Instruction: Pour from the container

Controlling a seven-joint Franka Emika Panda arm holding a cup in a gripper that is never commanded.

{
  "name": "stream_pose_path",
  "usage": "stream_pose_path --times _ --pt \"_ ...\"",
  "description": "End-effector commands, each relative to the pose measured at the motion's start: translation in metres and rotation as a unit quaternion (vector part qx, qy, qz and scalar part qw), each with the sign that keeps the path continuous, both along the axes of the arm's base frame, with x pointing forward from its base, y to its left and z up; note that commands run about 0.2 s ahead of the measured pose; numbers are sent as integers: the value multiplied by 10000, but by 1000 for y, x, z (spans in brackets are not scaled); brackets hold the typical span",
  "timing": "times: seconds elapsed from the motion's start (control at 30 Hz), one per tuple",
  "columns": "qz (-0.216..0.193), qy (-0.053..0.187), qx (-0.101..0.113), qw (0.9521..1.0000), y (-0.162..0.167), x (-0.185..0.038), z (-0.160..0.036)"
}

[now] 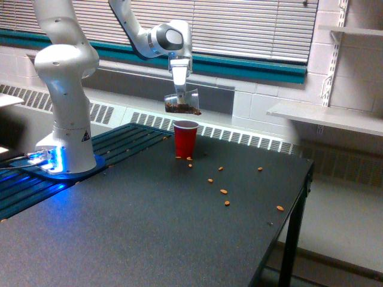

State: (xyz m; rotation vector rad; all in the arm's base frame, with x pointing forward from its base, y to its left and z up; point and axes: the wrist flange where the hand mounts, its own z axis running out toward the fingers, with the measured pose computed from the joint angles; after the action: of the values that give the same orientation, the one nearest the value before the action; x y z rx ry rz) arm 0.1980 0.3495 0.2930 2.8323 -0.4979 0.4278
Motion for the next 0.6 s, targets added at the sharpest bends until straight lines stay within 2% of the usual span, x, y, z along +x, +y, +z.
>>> stream_pose_path --times 0.03,0.6 --pt "-359 -63 54 9993 10 -2 1" --pt "-998 -38 -17 9950 9 -5 -11"
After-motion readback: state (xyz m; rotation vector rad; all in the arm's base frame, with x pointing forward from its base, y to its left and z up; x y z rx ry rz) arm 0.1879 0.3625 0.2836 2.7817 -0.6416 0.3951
